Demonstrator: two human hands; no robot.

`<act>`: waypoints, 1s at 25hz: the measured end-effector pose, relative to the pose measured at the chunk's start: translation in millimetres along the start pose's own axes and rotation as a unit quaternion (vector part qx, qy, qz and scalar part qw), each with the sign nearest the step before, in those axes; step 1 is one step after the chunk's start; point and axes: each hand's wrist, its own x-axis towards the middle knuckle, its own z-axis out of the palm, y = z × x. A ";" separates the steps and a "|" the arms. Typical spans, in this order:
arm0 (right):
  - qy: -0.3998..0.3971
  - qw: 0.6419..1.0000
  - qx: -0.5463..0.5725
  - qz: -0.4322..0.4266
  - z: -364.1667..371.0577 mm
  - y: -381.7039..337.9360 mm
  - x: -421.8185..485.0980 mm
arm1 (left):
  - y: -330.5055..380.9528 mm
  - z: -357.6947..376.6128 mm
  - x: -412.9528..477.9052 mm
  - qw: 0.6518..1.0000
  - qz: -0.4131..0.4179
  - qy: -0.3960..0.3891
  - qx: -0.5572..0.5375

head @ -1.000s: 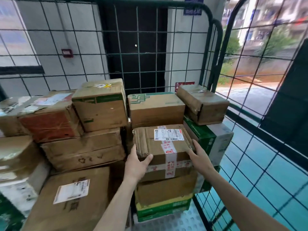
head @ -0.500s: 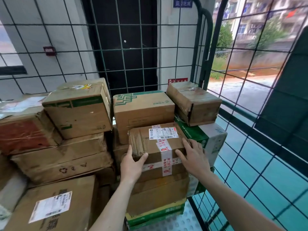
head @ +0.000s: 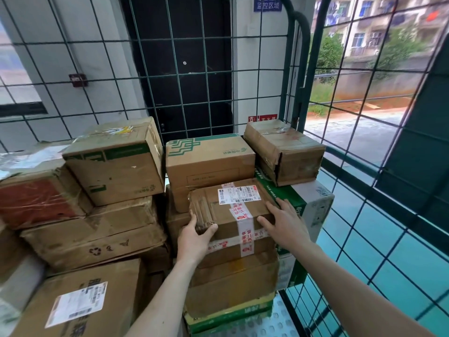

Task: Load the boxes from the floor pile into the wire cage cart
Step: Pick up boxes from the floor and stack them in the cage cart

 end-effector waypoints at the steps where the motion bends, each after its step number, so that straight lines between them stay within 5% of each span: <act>1: -0.005 1.000 0.007 -0.001 -2.2 -0.5 0.0 | 2.4 -0.4 -1.3 1.000 -0.002 -0.003 0.009; 6: -0.091 0.995 0.027 0.009 -28.8 -8.9 -6.5 | 24.3 -10.4 -14.7 0.992 0.008 0.022 0.124; 10: -0.002 0.987 0.163 0.003 -37.3 -24.2 -74.6 | 33.3 -10.3 -83.5 0.982 0.174 0.044 0.062; 15: 0.022 0.938 0.340 0.063 -30.4 -8.0 -170.7 | 9.8 -11.6 -140.4 0.972 0.218 -0.085 0.020; 25: 0.131 0.893 0.345 0.256 -30.7 21.3 -437.5 | -31.1 4.4 -286.2 0.899 0.251 -0.358 -0.024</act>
